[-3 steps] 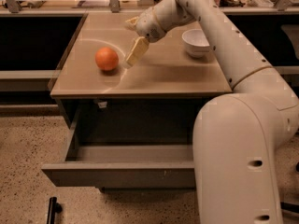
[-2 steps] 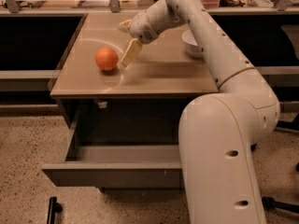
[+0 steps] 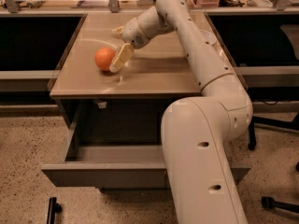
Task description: Place orange into top drawer
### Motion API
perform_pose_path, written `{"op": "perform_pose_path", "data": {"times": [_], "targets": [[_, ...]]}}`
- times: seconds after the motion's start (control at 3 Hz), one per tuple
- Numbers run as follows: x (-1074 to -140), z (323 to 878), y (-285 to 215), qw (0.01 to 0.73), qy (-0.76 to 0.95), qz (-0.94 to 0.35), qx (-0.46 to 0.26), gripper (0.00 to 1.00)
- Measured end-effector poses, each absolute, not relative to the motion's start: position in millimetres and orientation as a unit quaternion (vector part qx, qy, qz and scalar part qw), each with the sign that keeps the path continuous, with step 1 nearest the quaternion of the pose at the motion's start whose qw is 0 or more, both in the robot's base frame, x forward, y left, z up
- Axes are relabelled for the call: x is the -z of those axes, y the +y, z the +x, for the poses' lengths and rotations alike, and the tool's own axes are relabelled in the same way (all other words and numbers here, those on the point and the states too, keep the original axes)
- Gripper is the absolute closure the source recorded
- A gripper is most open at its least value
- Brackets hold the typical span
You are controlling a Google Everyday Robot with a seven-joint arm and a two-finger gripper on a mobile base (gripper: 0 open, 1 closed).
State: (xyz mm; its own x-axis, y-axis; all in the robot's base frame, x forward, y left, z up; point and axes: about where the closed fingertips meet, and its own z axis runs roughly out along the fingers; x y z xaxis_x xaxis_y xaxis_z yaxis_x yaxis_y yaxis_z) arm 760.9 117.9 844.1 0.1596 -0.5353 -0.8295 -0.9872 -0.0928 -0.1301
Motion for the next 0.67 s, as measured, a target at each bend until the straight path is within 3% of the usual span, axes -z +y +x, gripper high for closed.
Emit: {"op": "perform_pose_path", "data": {"times": [0.33,0.67], "targets": [[-828.8,761.2,130.6,0.348,0.571,-0.664,-0.335,0.00],[-827.5,761.4,131.4,0.347,0.572,-0.663,-0.336,0.18]]}}
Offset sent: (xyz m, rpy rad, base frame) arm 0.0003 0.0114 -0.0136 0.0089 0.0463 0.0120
